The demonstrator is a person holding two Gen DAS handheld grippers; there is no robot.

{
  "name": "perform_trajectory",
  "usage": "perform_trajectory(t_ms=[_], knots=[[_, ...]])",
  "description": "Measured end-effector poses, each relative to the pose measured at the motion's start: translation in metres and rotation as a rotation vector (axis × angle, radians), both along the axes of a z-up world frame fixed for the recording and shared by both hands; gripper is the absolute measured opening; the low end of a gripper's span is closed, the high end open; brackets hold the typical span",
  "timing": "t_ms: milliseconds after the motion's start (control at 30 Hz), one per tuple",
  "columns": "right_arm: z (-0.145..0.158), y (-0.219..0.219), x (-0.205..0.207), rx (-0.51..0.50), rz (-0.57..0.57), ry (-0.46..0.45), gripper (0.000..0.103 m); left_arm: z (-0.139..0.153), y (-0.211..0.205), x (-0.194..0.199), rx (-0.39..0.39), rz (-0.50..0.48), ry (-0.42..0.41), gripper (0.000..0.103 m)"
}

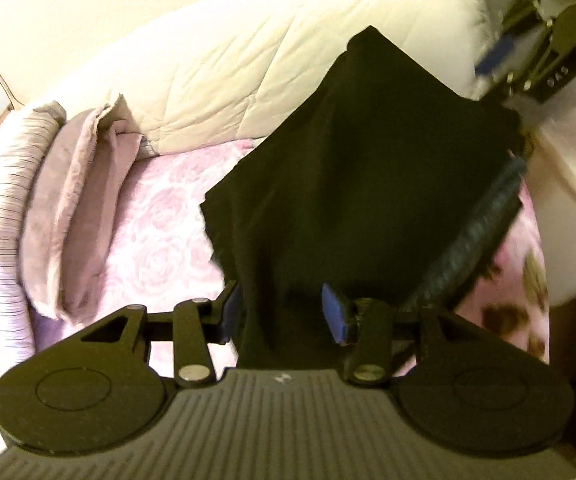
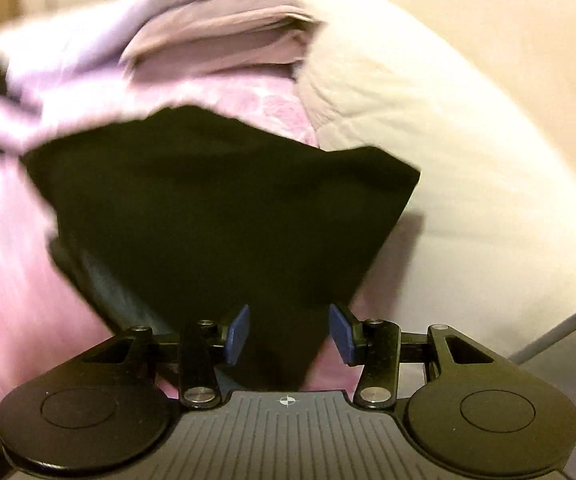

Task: Fold clothes
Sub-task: 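Open both grippers and press the jacket flat on top of the stack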

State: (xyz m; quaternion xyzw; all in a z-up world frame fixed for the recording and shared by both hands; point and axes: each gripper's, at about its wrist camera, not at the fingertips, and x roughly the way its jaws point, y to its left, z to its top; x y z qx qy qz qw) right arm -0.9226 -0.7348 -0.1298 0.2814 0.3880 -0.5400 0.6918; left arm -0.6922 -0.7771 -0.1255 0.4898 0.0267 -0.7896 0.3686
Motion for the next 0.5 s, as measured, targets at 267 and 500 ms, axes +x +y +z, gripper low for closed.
perform_trajectory(t_ms=[267, 500], knots=[[-0.034, -0.027, -0.006, 0.170, -0.039, -0.103, 0.047, -0.025, -0.014, -0.010, 0.098, 0.005, -0.035, 0.037], [0.015, -0.075, -0.017, -0.064, -0.060, -0.077, 0.047, -0.008, -0.042, -0.017, 0.079, 0.066, 0.007, 0.037]])
